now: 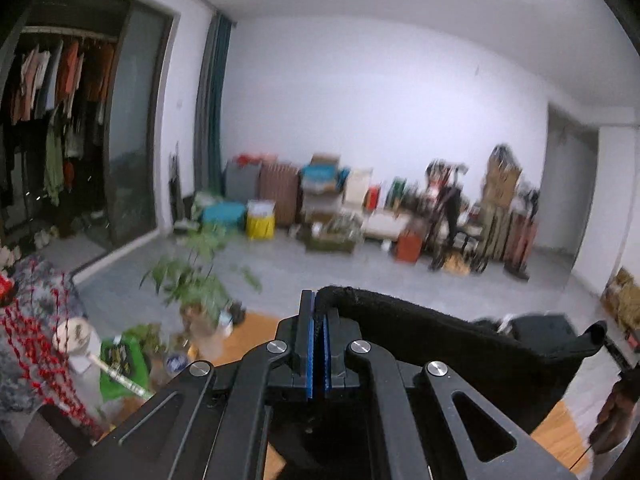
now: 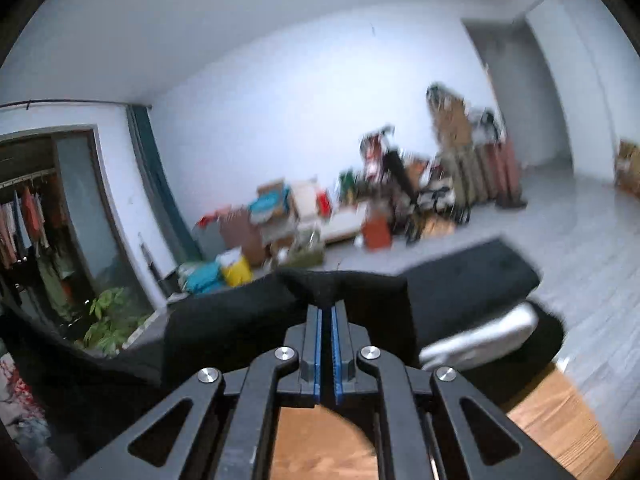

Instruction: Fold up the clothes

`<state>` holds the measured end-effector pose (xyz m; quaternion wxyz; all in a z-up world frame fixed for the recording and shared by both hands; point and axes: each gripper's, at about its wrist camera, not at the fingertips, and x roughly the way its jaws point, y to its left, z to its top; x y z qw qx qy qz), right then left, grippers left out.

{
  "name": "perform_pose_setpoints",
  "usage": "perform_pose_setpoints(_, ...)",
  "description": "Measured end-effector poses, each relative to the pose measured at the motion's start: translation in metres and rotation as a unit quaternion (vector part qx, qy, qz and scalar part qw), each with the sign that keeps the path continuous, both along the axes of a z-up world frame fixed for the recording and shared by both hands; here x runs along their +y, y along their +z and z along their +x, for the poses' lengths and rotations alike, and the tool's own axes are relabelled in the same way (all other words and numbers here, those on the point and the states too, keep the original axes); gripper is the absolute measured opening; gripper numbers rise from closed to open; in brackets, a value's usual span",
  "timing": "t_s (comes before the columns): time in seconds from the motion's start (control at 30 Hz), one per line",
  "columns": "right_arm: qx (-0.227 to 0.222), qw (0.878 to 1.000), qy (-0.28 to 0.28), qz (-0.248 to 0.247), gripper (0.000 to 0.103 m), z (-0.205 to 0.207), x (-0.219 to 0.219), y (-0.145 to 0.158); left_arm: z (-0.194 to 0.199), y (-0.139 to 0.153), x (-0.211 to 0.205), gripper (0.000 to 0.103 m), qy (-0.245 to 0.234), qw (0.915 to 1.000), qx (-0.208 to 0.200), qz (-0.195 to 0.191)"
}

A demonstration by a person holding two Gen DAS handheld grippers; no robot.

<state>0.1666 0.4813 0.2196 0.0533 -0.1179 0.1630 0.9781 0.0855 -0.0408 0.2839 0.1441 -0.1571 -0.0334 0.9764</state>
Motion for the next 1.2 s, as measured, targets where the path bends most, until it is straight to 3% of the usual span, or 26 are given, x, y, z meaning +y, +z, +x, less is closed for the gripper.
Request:
perform_pose_setpoints(0.17, 0.083, 0.995, -0.061, -0.011, 0.004, 0.033, -0.001, 0.021, 0.020, 0.010, 0.028, 0.003, -0.026, 0.9987, 0.044, -0.002)
perform_pose_setpoints(0.33, 0.100, 0.992, -0.074, 0.024, 0.005, 0.028, -0.013, 0.049, -0.061, -0.035, 0.068, 0.003, -0.020, 0.9980, -0.034, -0.049)
perform_pose_setpoints(0.4, 0.047, 0.996, -0.066, 0.044, 0.006, -0.004, -0.021, 0.044, -0.093, -0.053, 0.084, 0.005, -0.018, 0.9954, -0.065, -0.068)
perform_pose_setpoints(0.47, -0.042, 0.997, -0.060, 0.031, 0.027, -0.044, -0.026, 0.027, -0.135, -0.093, 0.089, 0.013, -0.010, 0.9865, -0.143, -0.079)
perform_pose_setpoints(0.5, -0.093, 0.994, -0.055, 0.012, 0.037, -0.065, -0.028, 0.011, -0.152, -0.121, 0.089, 0.020, -0.007, 0.9778, -0.196, -0.072)
perform_pose_setpoints(0.53, -0.118, 0.992, -0.039, -0.013, 0.053, -0.072, -0.030, -0.003, -0.162, -0.147, 0.089, 0.031, -0.011, 0.9688, -0.239, -0.065)
perform_pose_setpoints(0.57, -0.141, 0.989, -0.021, -0.036, 0.059, -0.078, -0.033, -0.017, -0.160, -0.171, 0.087, 0.038, -0.025, 0.9634, -0.261, -0.058)
perform_pose_setpoints(0.63, -0.163, 0.985, 0.021, -0.048, 0.068, -0.075, -0.048, -0.043, -0.144, -0.212, 0.079, 0.068, -0.039, 0.9565, -0.283, -0.061)
perform_pose_setpoints(0.7, -0.213, 0.975, 0.059, -0.037, 0.078, -0.068, -0.069, -0.077, -0.126, -0.245, 0.067, 0.077, -0.044, 0.9499, -0.302, -0.069)
perform_pose_setpoints(0.8, -0.287, 0.946, 0.128, -0.080, 0.081, -0.063, -0.085, -0.139, -0.096, -0.296, 0.048, 0.077, -0.058, 0.9262, -0.366, -0.071)
perform_pose_setpoints(0.87, -0.311, 0.931, 0.163, -0.102, 0.080, -0.059, -0.093, -0.178, -0.075, -0.323, 0.041, 0.077, -0.060, 0.9093, -0.407, -0.064)
perform_pose_setpoints(0.93, -0.357, 0.913, 0.188, -0.054, 0.073, -0.068, -0.106, -0.202, -0.054, -0.346, 0.040, 0.077, -0.064, 0.8933, -0.441, -0.058)
perform_pose_setpoints(1.03, -0.343, 0.907, 0.245, 0.008, 0.081, -0.063, -0.138, -0.197, -0.045, -0.360, 0.044, 0.077, -0.057, 0.8877, -0.452, -0.065)
perform_pose_setpoints(1.1, -0.359, 0.889, 0.283, 0.026, 0.081, -0.057, -0.158, -0.209, -0.039, -0.370, 0.046, 0.077, -0.052, 0.8839, -0.460, -0.069)
perform_pose_setpoints(1.2, -0.371, 0.872, 0.306, 0.091, 0.082, -0.054, -0.182, -0.221, -0.030, -0.385, 0.050, 0.077, -0.045, 0.8779, -0.471, -0.076)
